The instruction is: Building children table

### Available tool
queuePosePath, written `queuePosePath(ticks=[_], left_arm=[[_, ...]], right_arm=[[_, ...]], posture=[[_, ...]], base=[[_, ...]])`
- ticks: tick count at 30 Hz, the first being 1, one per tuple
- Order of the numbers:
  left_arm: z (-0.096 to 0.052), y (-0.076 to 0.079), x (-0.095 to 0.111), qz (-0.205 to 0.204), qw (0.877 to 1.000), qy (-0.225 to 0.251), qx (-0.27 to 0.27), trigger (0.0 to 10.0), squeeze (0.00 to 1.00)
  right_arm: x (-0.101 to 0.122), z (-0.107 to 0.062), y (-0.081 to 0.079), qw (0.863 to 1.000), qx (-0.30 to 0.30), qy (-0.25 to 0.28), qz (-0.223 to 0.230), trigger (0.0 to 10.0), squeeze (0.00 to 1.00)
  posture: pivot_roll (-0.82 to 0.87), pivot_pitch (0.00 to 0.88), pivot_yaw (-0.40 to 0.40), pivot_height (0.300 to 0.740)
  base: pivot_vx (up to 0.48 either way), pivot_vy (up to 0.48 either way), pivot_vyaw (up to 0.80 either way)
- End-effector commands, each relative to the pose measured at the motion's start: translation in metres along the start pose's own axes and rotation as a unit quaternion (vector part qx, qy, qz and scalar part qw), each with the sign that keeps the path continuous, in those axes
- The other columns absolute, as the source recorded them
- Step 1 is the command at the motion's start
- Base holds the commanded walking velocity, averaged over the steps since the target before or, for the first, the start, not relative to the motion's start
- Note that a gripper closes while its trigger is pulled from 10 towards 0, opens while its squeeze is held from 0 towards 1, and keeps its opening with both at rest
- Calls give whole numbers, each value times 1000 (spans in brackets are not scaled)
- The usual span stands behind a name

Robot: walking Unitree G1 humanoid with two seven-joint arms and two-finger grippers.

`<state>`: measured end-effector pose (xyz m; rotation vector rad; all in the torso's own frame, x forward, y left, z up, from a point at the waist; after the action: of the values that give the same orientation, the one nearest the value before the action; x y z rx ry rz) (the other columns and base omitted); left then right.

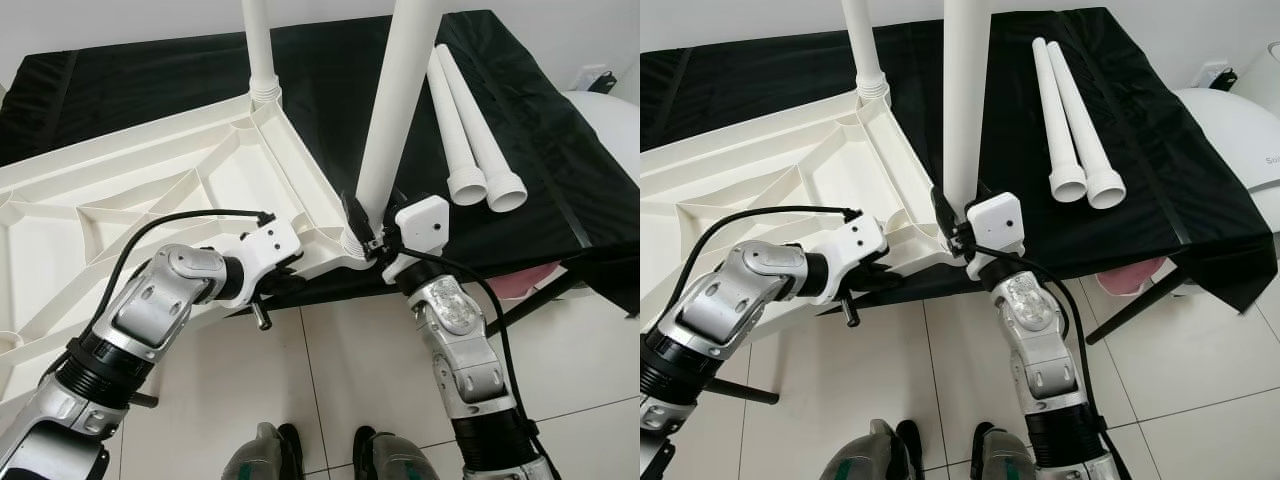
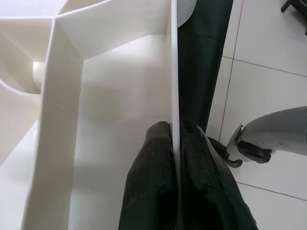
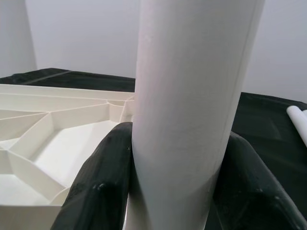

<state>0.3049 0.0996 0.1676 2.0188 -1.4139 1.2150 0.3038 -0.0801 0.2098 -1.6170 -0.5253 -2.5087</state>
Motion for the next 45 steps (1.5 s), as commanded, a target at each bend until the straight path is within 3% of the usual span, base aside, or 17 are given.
queuePosePath(ticks=[1, 15, 31, 45], left_arm=[[1, -1, -13, -20, 1000, -21, -1, 10000, 0], [0, -2, -12, -21, 1000, -21, 1, 10000, 0], [1, -2, -11, -22, 1000, -18, 4, 10000, 0], [1, -3, -12, -21, 1000, -18, 5, 10000, 0]], right_arm=[[-30, -11, 13, 996, -44, -81, -13, 10000, 0], [-42, -17, 15, 980, -147, -135, -19, 10000, 0], [-40, -15, 12, 964, -212, -149, -62, 10000, 0], [-38, -13, 28, 951, -265, -152, -54, 10000, 0]], posture=[[-75, 197, 22, 740], [-74, 205, 27, 740], [-73, 211, 20, 740], [-75, 203, 21, 740]], base=[[0, 0, 0], [0, 0, 0], [0, 0, 0], [0, 0, 0]])
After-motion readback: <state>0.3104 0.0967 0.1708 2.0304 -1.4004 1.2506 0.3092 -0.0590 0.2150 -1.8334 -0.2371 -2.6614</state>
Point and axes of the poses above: a point about 5 cm out from each wrist's last joint towards the gripper, its own z axis pointing out of the wrist towards the gripper, its own x axis along the axis of the wrist's last joint, y = z × x, the point moved 2 cm from there along z, pointing out of the wrist towards the gripper, and after that the axes turned 6 degrees about -z, right-handed, at the moved point
